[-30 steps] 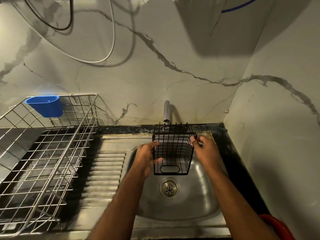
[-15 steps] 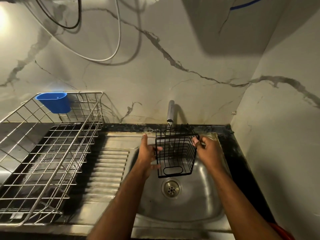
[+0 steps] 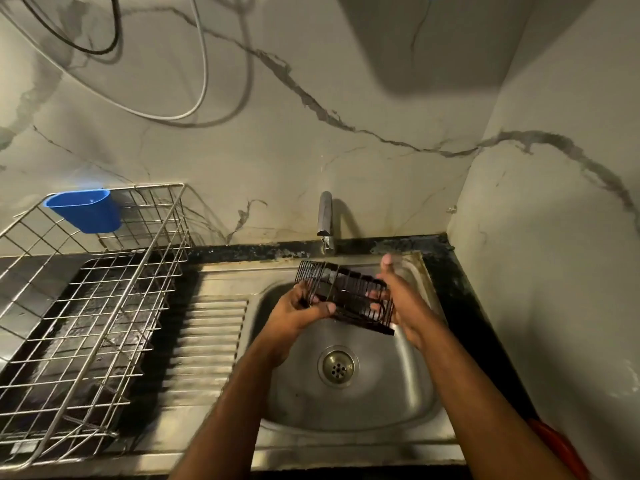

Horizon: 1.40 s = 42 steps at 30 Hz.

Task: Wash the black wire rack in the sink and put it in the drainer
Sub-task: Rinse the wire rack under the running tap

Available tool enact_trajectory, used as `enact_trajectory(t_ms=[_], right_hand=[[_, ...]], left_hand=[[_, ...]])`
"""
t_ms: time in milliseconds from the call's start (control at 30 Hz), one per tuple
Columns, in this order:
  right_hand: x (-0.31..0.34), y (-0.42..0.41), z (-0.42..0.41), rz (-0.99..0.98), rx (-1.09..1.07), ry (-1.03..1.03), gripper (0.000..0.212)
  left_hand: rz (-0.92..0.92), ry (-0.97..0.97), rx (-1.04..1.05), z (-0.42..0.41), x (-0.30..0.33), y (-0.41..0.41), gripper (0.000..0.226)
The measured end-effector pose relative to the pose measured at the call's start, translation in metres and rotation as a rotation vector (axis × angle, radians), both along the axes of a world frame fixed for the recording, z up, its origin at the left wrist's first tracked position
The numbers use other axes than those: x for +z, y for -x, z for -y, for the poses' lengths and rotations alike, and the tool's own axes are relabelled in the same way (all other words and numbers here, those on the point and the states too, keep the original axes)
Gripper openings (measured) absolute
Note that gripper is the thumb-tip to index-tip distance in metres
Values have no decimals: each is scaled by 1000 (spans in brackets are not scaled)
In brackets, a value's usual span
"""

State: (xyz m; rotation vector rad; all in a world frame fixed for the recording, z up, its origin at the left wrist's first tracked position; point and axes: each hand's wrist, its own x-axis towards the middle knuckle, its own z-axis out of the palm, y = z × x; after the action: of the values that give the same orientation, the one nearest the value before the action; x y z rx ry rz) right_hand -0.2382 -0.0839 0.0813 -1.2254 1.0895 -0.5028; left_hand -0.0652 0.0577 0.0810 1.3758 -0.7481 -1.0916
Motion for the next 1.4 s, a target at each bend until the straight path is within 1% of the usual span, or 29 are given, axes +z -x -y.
enact_trajectory(t_ms=[33, 67, 133, 167, 233, 267, 333, 367, 467, 533, 700, 767, 867, 933, 1000, 1033, 1100, 1133, 1200, 1233, 1267, 1300, 1333, 1400], right_hand=[[-2, -2, 0, -25, 30, 31, 92], [-4, -3, -1, -45, 49, 83, 88], [-4, -3, -1, -58, 71, 183, 79], [-3, -2, -1, -67, 83, 221, 75], [-5, -2, 2, -155, 175, 304, 69], [-6, -2, 3, -219, 245, 362, 71], [-12, -4, 6, -318, 352, 439, 77], [-14, -5, 6, -328, 368, 447, 73], [-18, -8, 4, -283, 350, 412, 51], [-19, -11, 2, -271, 317, 417, 42], [-22, -11, 2, -252, 228, 406, 24], [-22, -10, 2, -258, 207, 419, 23], [-21, -9, 1, -262, 175, 454, 25], [-20, -9, 0, -236, 157, 471, 23], [-16, -9, -1, -209, 130, 479, 23], [-15, -10, -2, -200, 116, 481, 23], [-12, -9, -2, -185, 97, 476, 24], [-10, -9, -2, -180, 94, 477, 24], [-10, -7, 0, -166, 91, 492, 25], [-10, -6, 1, -158, 94, 499, 27], [-9, -5, 1, -153, 98, 504, 29], [-8, -4, 1, -147, 100, 506, 30], [-8, -3, 2, -138, 102, 505, 33], [-7, -1, 1, -125, 114, 519, 37]], left_hand=[[14, -7, -42, -3, -2, -3, 30], [46, -21, -78, -5, -7, -6, 44], [121, -64, -133, -9, -17, -11, 78], [171, -76, -159, -9, -22, -12, 91], [309, -89, -194, -8, -33, -17, 107], [373, -105, -199, -7, -37, -18, 110], [447, -148, -191, -6, -41, -21, 111], [489, -174, -183, -5, -43, -21, 111], [647, -249, -175, -7, -47, -17, 111], [733, -305, -165, -9, -49, -12, 108], [902, -394, -188, -11, -46, -3, 87], [892, -384, -217, -12, -45, -3, 77], [814, -331, -209, -11, -46, -3, 65], [756, -280, -154, -9, -46, -3, 69], [696, -234, -116, -6, -46, -5, 79], [673, -221, -114, -5, -44, -6, 79], [604, -220, -94, -2, -36, -6, 67], [522, -210, -54, -2, -32, -5, 65], [309, -184, 102, 0, -24, -6, 69], [223, -185, 192, 3, -25, -8, 66], [165, -192, 266, 4, -25, -10, 58], [147, -206, 311, 6, -25, -11, 50], [158, -232, 320, 8, -28, -12, 47], [144, -287, 264, 12, -30, -6, 55]])
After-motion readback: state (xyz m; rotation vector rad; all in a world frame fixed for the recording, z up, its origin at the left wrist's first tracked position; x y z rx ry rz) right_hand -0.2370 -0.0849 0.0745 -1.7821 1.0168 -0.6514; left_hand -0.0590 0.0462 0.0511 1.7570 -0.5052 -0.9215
